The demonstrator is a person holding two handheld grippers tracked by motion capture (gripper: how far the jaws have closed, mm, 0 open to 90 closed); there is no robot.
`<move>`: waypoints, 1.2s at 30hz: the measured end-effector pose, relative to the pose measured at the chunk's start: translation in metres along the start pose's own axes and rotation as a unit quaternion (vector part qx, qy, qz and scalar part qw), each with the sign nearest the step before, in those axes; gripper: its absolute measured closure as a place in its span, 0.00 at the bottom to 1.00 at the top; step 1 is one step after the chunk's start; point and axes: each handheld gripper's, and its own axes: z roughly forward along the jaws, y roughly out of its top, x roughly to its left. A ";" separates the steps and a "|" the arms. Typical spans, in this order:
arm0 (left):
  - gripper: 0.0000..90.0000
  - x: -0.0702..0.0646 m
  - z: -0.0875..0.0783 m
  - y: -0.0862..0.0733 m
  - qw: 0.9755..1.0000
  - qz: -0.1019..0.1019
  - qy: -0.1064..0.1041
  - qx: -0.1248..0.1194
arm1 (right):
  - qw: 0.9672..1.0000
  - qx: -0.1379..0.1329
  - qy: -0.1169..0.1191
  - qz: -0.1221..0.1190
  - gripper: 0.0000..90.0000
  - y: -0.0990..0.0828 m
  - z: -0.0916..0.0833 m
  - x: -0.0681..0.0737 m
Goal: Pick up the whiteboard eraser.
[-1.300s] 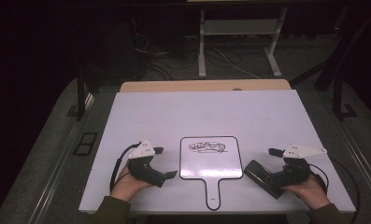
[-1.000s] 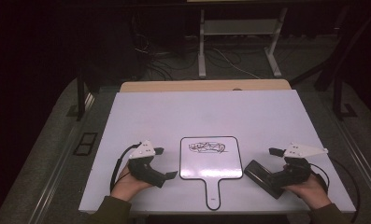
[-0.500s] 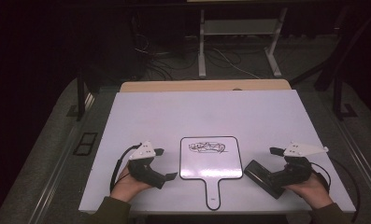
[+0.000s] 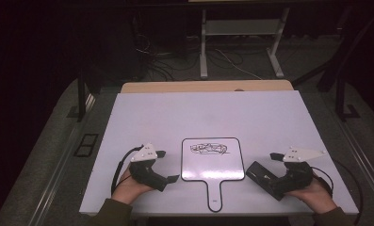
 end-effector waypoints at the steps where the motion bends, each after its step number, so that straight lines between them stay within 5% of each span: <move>1: 0.00 0.000 0.000 0.000 1.000 0.000 0.000 0.000 | 1.000 0.002 0.000 0.000 0.00 -0.001 0.000 0.001; 17: 0.00 0.000 0.000 -0.001 1.000 0.001 -0.002 0.002 | 1.000 0.025 -0.011 -0.010 0.00 -0.006 0.000 0.004; 36: 0.00 0.000 0.002 -0.001 1.000 0.000 -0.006 0.006 | 0.994 0.101 -0.037 -0.014 0.00 -0.015 0.011 0.004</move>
